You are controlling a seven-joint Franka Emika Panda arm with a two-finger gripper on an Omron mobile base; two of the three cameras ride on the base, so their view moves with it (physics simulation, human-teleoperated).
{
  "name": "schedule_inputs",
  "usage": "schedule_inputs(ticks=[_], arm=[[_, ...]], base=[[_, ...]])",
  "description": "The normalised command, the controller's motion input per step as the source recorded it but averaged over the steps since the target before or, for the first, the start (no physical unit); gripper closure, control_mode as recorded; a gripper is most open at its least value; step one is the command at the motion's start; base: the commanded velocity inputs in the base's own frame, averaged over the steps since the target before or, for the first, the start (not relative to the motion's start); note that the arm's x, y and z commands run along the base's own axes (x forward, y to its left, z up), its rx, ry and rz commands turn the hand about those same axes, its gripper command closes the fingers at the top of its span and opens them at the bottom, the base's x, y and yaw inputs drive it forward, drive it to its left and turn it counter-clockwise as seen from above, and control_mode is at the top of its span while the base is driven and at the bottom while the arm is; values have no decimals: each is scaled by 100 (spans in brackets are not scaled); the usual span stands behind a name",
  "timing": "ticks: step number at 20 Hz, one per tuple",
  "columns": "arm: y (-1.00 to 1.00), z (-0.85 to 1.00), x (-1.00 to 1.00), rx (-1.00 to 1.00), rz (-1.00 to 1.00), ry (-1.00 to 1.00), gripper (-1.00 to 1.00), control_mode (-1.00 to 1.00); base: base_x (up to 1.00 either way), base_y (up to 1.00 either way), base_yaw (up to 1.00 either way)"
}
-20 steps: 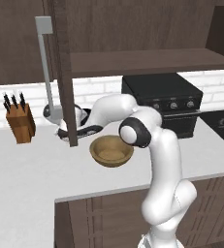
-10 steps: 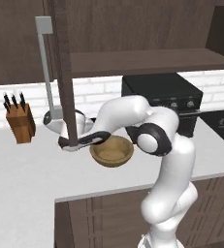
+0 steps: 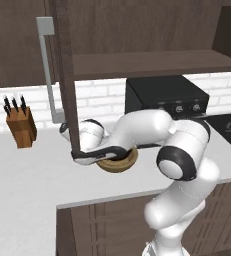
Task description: Pick up the bowls on the counter and stack them on top of one another in the open cabinet. Place the smaller bowl on top of the larger bowl.
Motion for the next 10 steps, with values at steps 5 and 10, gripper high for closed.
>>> schedule_inputs(ticks=[5,10], arm=[[0,-4,38,-1,0,0,100,-100],[0,-12,31,-2,0,4,100,-100]], base=[[0,0,0],[0,0,0]])
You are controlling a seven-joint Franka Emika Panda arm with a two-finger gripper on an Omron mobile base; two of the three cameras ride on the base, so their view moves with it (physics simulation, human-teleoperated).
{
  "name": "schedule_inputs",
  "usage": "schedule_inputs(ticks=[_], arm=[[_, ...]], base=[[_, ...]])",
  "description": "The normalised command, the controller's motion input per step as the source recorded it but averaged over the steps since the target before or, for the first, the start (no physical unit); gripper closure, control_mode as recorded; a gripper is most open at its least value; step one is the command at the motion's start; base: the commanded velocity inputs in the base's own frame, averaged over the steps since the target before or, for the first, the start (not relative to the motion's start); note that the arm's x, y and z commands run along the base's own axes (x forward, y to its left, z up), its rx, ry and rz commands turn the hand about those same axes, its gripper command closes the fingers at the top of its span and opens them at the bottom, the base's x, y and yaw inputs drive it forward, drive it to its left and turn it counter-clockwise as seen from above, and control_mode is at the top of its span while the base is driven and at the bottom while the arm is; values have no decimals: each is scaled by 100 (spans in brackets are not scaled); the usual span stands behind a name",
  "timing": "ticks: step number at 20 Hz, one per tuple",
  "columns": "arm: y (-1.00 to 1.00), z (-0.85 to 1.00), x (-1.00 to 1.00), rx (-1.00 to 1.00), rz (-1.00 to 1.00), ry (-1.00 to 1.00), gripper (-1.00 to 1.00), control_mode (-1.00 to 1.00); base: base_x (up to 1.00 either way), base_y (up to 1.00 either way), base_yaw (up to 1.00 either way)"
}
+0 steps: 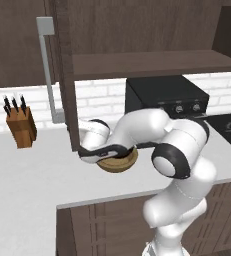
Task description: Pick up the bowls on the counter and stack them on top of one another in the open cabinet. Place the smaller bowl on top of the larger bowl.
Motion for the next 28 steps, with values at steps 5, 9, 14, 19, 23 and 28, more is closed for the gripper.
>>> schedule_inputs(ticks=[5,9,14,19,23,28], arm=[[0,-18,32,-1,0,3,-100,-100],[7,14,3,0,0,-3,-100,-100],[58,52,-33,0,0,-9,-100,-100],[6,-13,-38,0,0,3,-100,-100],[0,-43,0,0,0,3,-100,-100],[0,-49,4,0,0,8,-100,-100]], base=[[0,0,0],[0,0,0],[0,0,0],[0,0,0],[0,0,0],[0,0,0]])
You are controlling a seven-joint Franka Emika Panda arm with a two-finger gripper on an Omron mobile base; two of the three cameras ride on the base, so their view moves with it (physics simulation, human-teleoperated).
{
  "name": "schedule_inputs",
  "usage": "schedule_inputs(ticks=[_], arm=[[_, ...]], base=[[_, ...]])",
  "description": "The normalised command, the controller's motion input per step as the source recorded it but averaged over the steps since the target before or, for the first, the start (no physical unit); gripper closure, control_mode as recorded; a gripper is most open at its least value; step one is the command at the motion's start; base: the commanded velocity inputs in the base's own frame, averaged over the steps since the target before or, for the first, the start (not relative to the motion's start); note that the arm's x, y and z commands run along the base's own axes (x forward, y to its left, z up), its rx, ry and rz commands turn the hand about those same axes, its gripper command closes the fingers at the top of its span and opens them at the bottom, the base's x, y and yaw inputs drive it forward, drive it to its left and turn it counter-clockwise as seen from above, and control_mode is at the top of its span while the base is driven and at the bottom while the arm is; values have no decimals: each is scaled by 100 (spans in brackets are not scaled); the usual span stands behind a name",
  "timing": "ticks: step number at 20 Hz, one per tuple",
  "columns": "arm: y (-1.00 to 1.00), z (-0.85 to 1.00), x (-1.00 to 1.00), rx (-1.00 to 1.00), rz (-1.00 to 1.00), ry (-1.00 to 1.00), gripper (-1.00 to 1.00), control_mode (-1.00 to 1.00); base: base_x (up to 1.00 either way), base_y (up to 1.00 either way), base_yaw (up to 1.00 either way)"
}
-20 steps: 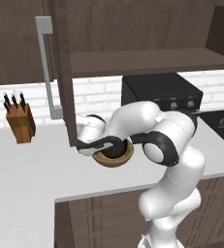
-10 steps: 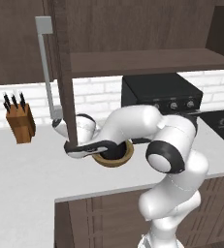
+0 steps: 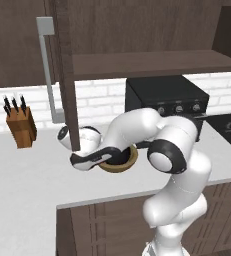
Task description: Pick up the bowls on the counter and stack them on top of one another in the open cabinet. Place the smaller bowl on top of the larger bowl.
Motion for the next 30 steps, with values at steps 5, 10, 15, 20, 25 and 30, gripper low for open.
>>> schedule_inputs(ticks=[5,10,15,20,25,30], arm=[[-2,-31,4,0,0,5,-100,-100],[-4,-24,3,0,0,1,100,-100],[0,0,0,0,0,0,100,-100],[0,7,0,0,0,-3,100,-100],[-2,78,-47,-2,5,-24,100,-100],[-31,92,-82,-8,11,-26,100,-100]], base=[[0,0,0],[0,0,0],[0,0,0],[0,0,0],[0,0,0],[0,0,0]])
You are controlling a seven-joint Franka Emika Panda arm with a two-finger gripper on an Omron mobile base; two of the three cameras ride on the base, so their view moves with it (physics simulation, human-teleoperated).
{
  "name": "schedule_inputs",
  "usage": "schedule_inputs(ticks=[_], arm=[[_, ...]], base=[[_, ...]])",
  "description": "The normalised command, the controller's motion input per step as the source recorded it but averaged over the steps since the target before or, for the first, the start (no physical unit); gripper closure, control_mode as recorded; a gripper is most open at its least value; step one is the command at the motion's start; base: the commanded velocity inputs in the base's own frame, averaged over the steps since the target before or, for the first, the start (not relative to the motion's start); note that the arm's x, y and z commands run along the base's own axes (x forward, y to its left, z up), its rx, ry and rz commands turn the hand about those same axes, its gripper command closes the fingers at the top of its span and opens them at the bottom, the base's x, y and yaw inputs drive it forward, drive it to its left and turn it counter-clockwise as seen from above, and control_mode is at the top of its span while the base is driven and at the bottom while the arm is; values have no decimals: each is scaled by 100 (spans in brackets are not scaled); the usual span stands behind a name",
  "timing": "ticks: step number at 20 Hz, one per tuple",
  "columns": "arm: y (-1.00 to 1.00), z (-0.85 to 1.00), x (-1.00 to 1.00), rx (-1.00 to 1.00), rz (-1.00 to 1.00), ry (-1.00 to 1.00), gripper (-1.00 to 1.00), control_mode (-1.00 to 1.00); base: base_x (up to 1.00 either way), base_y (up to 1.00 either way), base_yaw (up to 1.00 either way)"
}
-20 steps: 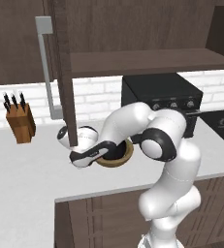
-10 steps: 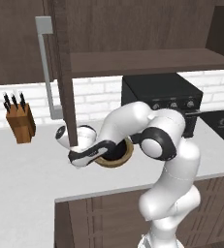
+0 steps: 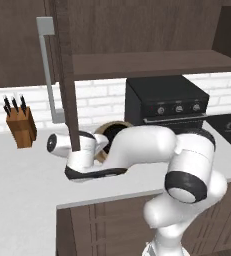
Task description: Pick up the bowls on the counter and stack them on top of one another in the open cabinet. Place the smaller bowl on top of the larger bowl.
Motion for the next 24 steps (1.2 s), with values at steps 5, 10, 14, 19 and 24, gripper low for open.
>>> schedule_inputs(ticks=[5,10,14,19,24], arm=[[-57,94,-80,-7,13,-20,100,-100],[-55,100,-60,-1,12,-13,100,-100],[-51,100,-25,0,7,-6,100,-100],[-39,100,0,0,6,0,100,-100],[-25,100,16,0,14,6,100,-100]], base=[[0,0,0],[0,0,0],[0,0,0],[0,0,0],[0,0,0]])
